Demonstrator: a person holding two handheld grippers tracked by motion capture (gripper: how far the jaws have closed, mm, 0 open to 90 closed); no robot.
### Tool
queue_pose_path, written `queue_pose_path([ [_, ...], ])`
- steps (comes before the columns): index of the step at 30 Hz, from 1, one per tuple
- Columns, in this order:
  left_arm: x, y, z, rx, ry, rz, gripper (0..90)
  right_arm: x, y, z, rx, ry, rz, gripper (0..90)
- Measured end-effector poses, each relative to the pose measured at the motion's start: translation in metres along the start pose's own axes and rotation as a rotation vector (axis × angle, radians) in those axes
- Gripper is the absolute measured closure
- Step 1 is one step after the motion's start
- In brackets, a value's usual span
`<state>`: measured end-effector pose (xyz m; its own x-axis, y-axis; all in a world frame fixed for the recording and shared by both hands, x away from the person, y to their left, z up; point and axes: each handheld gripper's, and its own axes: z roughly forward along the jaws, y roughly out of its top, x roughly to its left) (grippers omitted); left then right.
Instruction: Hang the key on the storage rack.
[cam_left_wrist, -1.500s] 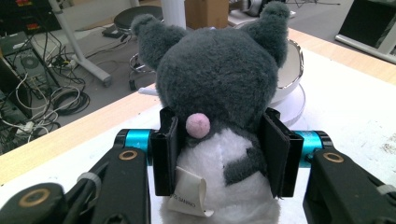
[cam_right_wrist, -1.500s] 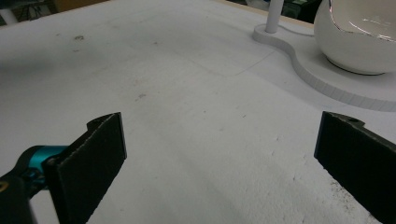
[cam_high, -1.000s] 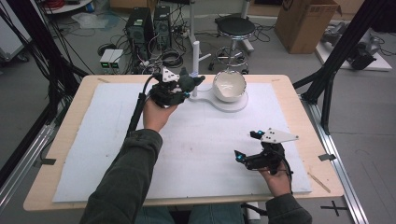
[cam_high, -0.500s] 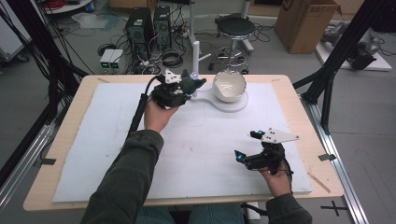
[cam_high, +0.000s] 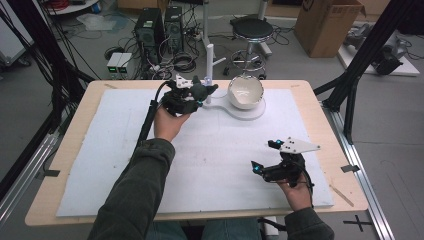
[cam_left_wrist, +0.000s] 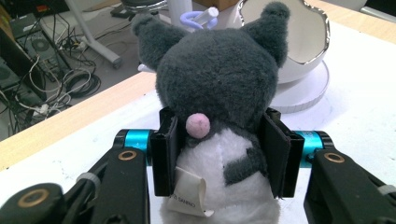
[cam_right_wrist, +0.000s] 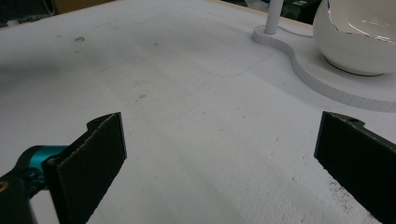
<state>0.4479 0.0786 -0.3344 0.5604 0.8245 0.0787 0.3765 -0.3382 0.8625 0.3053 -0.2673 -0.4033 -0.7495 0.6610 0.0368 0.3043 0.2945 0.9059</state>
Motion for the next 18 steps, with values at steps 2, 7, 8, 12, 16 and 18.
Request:
queue_pose_path([
  [2,-0.0007,-0.0003,0.0009,0.003,0.000,-0.001,53.2,-0.0002,-0.0001,-0.0001,0.000,0.001,-0.002,1.4],
  [7,-0.0017,-0.0014,0.0037,0.013,0.001,0.003,53.0,-0.0001,0.0000,0.0000,0.000,0.000,-0.003,1.4],
  [8,-0.0019,-0.0016,0.0042,0.016,0.000,0.003,53.0,-0.0001,0.0000,0.0000,0.000,0.000,-0.003,1.4],
  [12,-0.0031,-0.0024,0.0058,0.018,-0.001,-0.003,52.7,-0.0012,0.0001,-0.0003,-0.008,-0.005,-0.011,1.4],
  [16,-0.0043,-0.0031,0.0076,0.026,-0.005,-0.004,52.3,-0.0004,0.0000,-0.0005,-0.004,-0.001,-0.003,1.4],
  [18,-0.0051,-0.0038,0.0089,0.033,-0.003,-0.001,52.0,0.0000,0.0001,-0.0006,-0.003,-0.002,0.000,1.4],
])
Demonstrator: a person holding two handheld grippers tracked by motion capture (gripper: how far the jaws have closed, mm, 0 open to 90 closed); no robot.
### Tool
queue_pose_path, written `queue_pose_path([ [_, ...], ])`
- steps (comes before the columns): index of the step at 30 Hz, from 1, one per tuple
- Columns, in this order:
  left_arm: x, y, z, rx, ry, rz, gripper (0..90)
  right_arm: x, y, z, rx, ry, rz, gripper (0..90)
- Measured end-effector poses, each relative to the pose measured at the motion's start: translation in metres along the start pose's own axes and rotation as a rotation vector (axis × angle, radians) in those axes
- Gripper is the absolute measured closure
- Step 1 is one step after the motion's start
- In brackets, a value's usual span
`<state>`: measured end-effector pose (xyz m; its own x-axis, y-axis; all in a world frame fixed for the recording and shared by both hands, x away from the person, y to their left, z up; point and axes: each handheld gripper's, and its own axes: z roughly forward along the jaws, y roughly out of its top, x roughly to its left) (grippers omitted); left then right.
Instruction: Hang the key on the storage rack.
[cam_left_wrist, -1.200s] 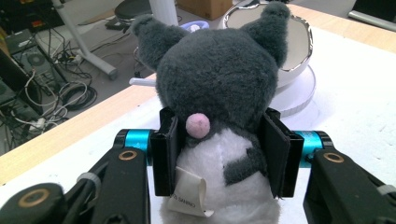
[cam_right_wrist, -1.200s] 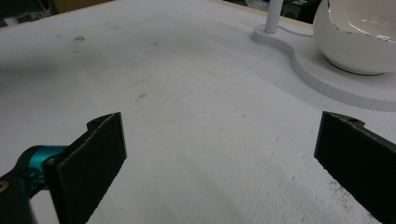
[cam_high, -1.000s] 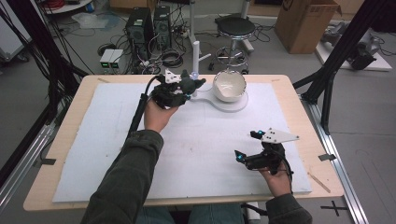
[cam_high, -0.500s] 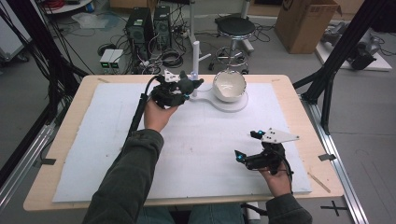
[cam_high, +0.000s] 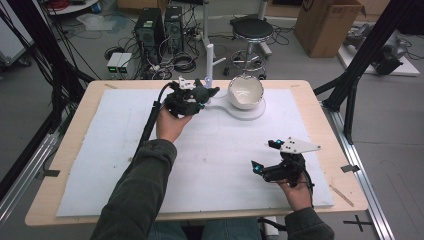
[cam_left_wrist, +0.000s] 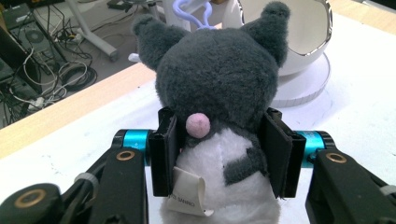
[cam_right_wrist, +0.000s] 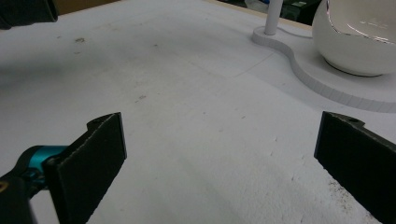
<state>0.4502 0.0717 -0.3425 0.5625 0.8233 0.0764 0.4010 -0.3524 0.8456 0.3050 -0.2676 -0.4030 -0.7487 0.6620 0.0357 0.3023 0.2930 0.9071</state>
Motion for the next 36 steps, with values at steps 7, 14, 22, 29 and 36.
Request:
queue_pose_path([
  [7,-0.0008,-0.0010,0.0025,0.007,0.005,-0.006,50.7,-0.0006,-0.0001,0.0000,-0.002,0.000,-0.005,1.4],
  [14,0.0003,-0.0012,0.0023,0.011,-0.001,-0.012,49.1,-0.0015,0.0000,-0.0005,-0.008,-0.004,-0.001,1.4],
  [22,-0.0004,-0.0060,0.0041,0.016,0.003,-0.015,47.9,-0.0018,0.0001,-0.0009,-0.010,-0.008,0.009,1.4],
  [29,0.0026,-0.0092,0.0040,0.018,0.006,-0.029,46.4,-0.0020,0.0002,-0.0002,-0.013,-0.008,0.003,1.4],
  [36,0.0013,-0.0091,0.0036,0.020,0.009,-0.021,46.2,-0.0016,0.0002,-0.0007,-0.011,-0.008,0.012,1.4],
])
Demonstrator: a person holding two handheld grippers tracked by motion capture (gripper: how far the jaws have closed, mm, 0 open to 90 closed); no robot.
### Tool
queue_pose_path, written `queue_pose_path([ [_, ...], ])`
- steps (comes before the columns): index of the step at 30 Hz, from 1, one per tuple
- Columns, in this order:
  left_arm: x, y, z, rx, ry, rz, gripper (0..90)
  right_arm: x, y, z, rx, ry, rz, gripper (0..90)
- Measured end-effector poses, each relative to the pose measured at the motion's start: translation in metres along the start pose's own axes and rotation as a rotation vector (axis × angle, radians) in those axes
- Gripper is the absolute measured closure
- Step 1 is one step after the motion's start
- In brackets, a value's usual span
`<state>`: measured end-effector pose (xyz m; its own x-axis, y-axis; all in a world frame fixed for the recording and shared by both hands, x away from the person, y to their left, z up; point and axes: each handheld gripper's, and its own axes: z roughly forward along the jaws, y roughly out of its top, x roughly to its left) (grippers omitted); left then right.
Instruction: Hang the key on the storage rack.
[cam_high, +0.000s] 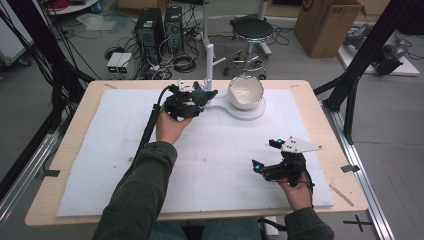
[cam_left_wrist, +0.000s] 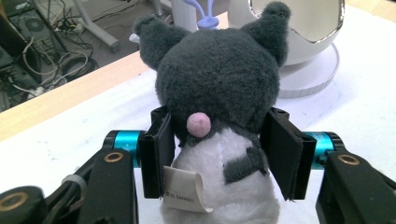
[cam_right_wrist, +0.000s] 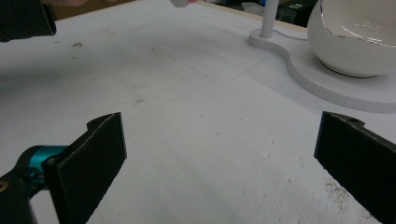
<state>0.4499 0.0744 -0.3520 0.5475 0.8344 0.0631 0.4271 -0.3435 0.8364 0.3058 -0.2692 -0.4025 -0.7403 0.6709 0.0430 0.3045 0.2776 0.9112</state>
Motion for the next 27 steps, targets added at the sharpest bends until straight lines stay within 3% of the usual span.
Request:
queue_pose_path([
  [7,0.000,0.001,-0.003,-0.023,-0.029,0.002,36.4,0.000,0.000,0.000,-0.004,0.001,-0.009,1.4],
  [19,0.001,0.000,-0.013,-0.047,-0.065,0.011,35.5,0.000,0.000,0.001,-0.001,-0.002,-0.007,1.4],
  [27,0.001,-0.002,-0.029,-0.095,-0.102,0.007,35.2,0.000,0.000,0.001,0.000,-0.004,-0.002,1.4],
])
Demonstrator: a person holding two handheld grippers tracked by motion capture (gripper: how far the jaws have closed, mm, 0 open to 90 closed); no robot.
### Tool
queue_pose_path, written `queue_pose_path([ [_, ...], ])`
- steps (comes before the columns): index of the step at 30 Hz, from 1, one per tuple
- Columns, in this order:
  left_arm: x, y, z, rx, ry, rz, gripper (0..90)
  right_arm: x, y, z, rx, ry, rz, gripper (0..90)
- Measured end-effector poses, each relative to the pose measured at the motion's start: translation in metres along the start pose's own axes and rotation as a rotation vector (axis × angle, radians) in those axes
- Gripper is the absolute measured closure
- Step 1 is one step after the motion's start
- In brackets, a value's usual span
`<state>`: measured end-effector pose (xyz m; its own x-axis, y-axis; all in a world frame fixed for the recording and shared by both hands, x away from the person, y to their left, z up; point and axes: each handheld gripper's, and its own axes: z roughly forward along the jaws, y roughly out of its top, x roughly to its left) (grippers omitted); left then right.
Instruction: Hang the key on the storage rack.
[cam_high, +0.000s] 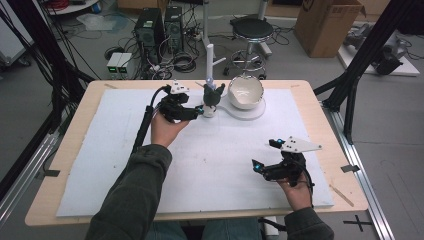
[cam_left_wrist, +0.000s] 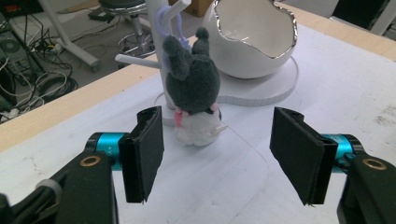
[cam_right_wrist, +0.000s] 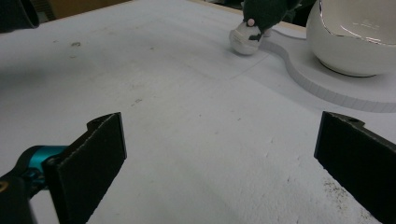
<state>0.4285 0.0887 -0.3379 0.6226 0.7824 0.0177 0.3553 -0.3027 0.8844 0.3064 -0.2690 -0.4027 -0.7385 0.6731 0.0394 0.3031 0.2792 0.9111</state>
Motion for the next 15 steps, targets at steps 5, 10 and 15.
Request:
queue_pose_path([
  [5,-0.001,-0.001,-0.010,-0.017,-0.016,-0.002,34.1,0.000,0.000,0.000,-0.004,-0.004,-0.003,1.4],
  [10,-0.001,-0.003,-0.017,-0.025,-0.022,-0.003,33.1,0.000,0.000,0.001,-0.002,-0.006,-0.005,1.4],
  [15,0.000,-0.007,-0.026,-0.040,-0.025,0.000,31.0,-0.001,0.000,0.000,-0.004,-0.009,0.002,1.4],
])
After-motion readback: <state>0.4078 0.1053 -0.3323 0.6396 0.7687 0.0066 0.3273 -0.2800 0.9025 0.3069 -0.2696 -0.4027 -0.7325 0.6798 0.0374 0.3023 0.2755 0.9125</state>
